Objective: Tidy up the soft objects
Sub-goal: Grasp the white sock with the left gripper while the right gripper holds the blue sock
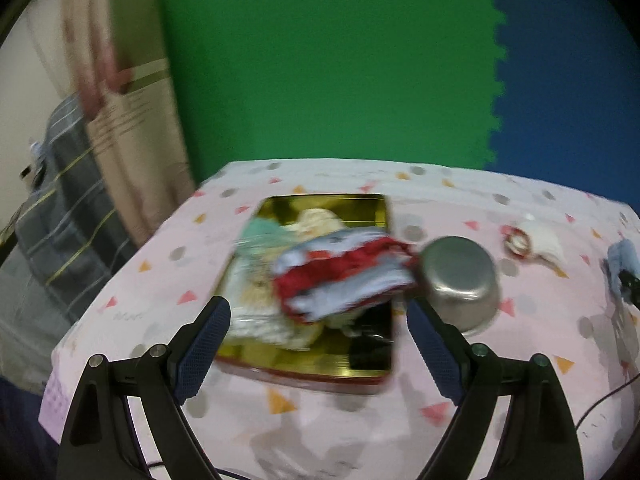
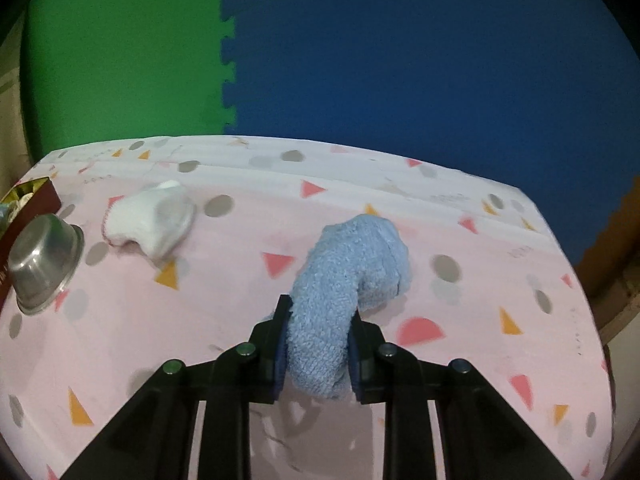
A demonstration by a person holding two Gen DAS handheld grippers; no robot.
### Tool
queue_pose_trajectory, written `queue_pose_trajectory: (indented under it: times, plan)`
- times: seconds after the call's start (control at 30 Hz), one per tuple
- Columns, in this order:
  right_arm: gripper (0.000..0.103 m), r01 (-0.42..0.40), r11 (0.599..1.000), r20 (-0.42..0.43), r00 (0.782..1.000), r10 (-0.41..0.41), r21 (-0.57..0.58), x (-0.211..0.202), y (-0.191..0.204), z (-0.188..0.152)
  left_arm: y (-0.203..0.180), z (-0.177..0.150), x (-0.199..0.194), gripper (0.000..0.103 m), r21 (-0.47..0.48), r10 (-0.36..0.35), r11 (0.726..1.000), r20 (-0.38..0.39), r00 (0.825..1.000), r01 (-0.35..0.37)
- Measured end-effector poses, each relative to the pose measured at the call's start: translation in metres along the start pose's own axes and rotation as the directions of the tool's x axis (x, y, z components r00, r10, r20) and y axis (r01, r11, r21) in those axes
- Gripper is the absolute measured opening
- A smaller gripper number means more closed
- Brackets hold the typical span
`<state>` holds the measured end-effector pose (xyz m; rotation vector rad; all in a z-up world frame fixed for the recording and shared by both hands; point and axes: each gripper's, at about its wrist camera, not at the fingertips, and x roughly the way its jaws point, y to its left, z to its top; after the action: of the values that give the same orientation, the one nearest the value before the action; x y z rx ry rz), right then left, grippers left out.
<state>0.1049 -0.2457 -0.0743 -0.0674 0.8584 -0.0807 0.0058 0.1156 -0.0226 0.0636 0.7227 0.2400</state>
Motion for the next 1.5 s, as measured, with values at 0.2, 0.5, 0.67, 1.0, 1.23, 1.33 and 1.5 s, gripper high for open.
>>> queue_pose_trajectory:
  times: [0.2,0.5,0.67,1.0,1.23,1.33,1.5]
  plan:
    - [0.024,0.05,0.997,-0.029,0.998,-0.048,0.063,-0.002,-0.037,-0.018,-0.058,0.008,0.006,0.088,0.088,-0.147,0.985,-0.039,0.988,0.15]
    - [0.024,0.042,0.994,-0.048,0.998,-0.038,0.098,0.005,-0.048,-0.034,-0.139,0.027,0.031,0.09,0.231,-0.288,0.924,-0.104,0.952,0.305]
    - [0.024,0.041,0.994,-0.052,0.998,-0.036,0.101,0.004,-0.05,-0.036,-0.171,0.044,0.05,0.09,0.232,-0.364,0.892,-0.144,0.92,0.389]
    - [0.025,0.039,0.994,-0.061,0.998,-0.033,0.099,0.006,-0.049,-0.035,-0.213,0.065,0.099,0.092,0.179,-0.372,0.894,-0.213,0.904,0.41]
    - [0.025,0.034,0.994,-0.063,0.998,-0.028,0.1,0.007,-0.049,-0.035,-0.226,0.074,0.134,0.092,0.1,-0.363,0.91,-0.277,0.89,0.402]
    - [0.026,0.034,0.995,-0.064,0.998,-0.028,0.099,0.007,-0.049,-0.035,-0.23,0.077,0.146,0.092,0.084,-0.353,0.915,-0.305,0.884,0.394]
    - [0.026,0.03,0.995,-0.067,0.997,-0.023,0.098,0.008,-0.049,-0.035,-0.237,0.078,0.163,0.092,0.086,-0.334,0.92,-0.339,0.879,0.383]
